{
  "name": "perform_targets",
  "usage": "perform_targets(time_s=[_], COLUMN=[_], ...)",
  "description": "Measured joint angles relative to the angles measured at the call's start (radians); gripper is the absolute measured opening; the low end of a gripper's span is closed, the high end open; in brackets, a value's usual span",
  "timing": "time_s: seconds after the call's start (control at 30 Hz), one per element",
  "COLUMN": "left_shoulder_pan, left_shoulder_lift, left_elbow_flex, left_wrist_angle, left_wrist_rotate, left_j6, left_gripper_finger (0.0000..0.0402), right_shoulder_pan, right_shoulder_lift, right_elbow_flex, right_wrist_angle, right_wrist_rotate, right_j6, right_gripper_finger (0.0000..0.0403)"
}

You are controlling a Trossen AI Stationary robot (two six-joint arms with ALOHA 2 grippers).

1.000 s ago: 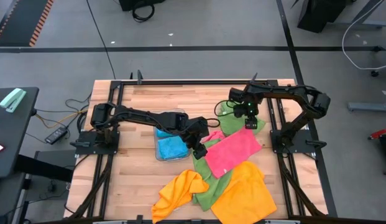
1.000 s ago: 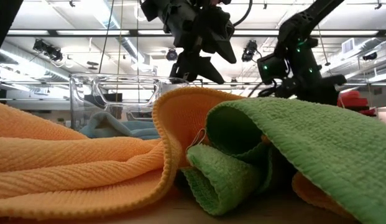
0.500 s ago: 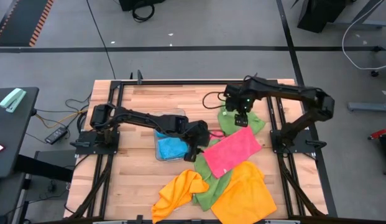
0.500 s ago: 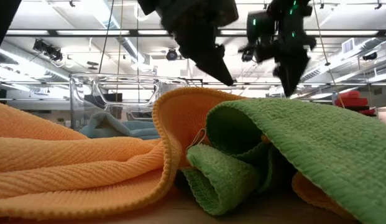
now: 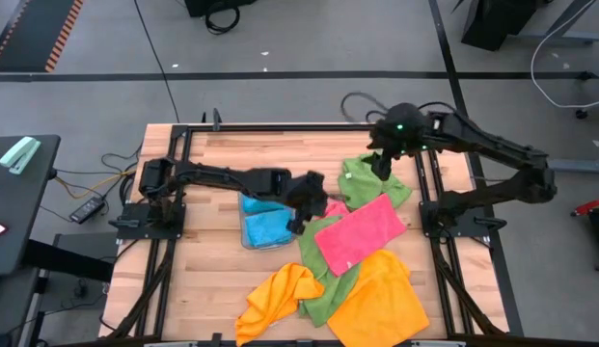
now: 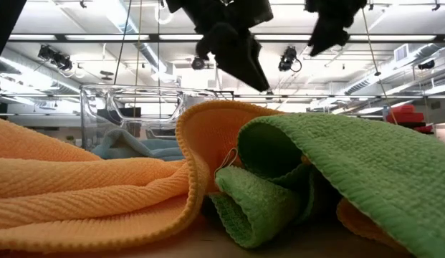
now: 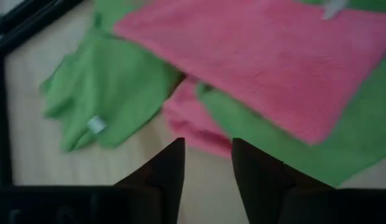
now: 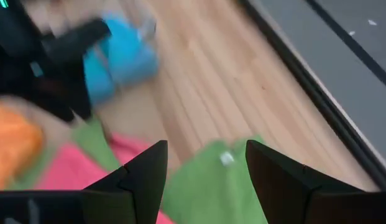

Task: Fold microfiber towels
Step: Fold the top pink towel

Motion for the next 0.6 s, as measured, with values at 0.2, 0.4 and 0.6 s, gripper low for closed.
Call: perform_targets(time_s=[0.2, 0.4, 0.6], left_shoulder_pan=[0.056, 0.092, 0.086], left_shoulder_lift=[-0.050, -0.096, -0.107], left_elbow_flex=[0.032, 0.031, 0.031], left_wrist_angle=[-0.035, -0.240, -0.368], left_wrist_rotate=[0.076, 0.257, 0.275], left_j6=[-0.067, -0.086, -0.171], left_gripper_finger=[0.0107, 0.0087, 0.0072], right_shoulder_pan=[0.019, 0.100, 0.278], right_shoulder_lift=[-0.001, 0.075, 0.157], right_elbow_flex=[0.000, 0.000, 0.000], right_wrist_angle=[0.073, 0.131, 0.227], right_wrist_rotate=[0.022, 0.121, 0.235], right_j6=[0.226, 0.513, 0.832], right_gripper_finger=[0.0225, 0.0225, 0.0225])
